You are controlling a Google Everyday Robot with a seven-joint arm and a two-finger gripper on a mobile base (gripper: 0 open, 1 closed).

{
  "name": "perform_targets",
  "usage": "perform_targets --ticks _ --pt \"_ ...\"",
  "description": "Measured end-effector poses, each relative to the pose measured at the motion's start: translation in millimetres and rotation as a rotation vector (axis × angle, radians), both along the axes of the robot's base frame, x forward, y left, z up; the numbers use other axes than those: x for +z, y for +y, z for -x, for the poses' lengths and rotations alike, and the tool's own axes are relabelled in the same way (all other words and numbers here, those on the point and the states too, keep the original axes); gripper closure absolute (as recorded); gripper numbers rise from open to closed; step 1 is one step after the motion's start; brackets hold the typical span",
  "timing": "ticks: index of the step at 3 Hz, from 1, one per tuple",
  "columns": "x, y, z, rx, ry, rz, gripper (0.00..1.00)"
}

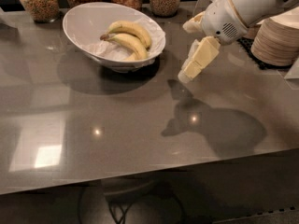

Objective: Pick banana from white bowl

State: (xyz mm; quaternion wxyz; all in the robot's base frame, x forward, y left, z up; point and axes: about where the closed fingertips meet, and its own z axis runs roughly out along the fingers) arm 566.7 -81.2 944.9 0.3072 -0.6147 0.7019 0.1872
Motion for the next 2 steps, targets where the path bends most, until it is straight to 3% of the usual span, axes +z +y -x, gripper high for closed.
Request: perform_targets --ticks 1,2 --pt "0 0 0 0.0 0.0 0.0 0.0" --pt "1 31 -18 0.005 -0.032 -0.036 0.0"
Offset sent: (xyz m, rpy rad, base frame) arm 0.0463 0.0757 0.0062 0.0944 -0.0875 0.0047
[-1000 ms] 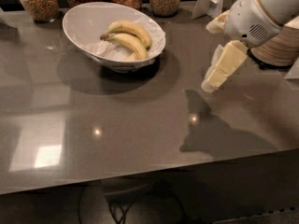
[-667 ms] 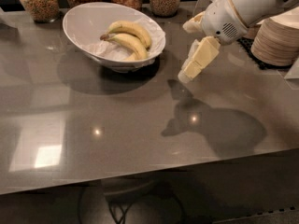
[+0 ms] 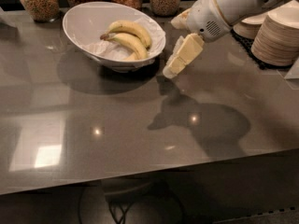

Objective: Pick banana from white bowl

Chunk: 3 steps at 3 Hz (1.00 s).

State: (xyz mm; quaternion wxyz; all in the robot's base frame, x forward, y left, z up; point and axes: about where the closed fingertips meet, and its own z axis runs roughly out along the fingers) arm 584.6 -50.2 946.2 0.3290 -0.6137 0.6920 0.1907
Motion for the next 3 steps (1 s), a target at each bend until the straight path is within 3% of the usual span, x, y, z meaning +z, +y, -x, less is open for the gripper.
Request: perform_targets --ticks 1,2,3 --pt "2 39 -23 0.005 -0.038 -0.036 0.0" --pt "9 96 -73 -0.06 -0.106 -0.061 0.0" --pt "9 96 -73 -0.061 -0.106 -0.061 0.0"
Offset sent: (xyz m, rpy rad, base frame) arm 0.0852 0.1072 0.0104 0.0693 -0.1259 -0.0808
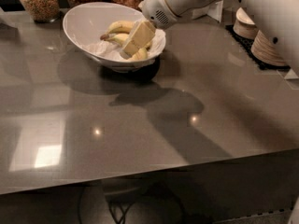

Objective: Pick banana from white bowl

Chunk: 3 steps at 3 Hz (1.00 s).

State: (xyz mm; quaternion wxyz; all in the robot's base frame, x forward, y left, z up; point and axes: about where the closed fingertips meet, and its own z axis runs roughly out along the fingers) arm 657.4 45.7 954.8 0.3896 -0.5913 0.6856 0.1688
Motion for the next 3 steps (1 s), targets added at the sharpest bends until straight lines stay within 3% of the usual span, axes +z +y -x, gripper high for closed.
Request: perform_targets --ticks 2,3 --pt "-5 -10 -42 -0.127 -0.046 -0.029 0.04" --pt "-11 -19 -60 -0.193 -0.048 -0.028 0.23"
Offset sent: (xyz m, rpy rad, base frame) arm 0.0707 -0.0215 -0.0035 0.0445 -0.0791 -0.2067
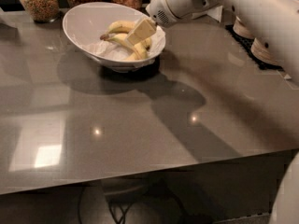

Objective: Pick banana from white bowl

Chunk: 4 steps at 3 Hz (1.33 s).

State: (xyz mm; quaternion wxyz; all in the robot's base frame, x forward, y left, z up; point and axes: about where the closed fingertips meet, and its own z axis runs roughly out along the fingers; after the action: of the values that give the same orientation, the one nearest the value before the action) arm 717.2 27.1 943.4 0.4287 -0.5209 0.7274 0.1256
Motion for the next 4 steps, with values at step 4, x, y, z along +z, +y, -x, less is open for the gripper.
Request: perform_targets --ticks 4 --pt "-55 26 -19 -0.015 0.137 -0.056 0.56"
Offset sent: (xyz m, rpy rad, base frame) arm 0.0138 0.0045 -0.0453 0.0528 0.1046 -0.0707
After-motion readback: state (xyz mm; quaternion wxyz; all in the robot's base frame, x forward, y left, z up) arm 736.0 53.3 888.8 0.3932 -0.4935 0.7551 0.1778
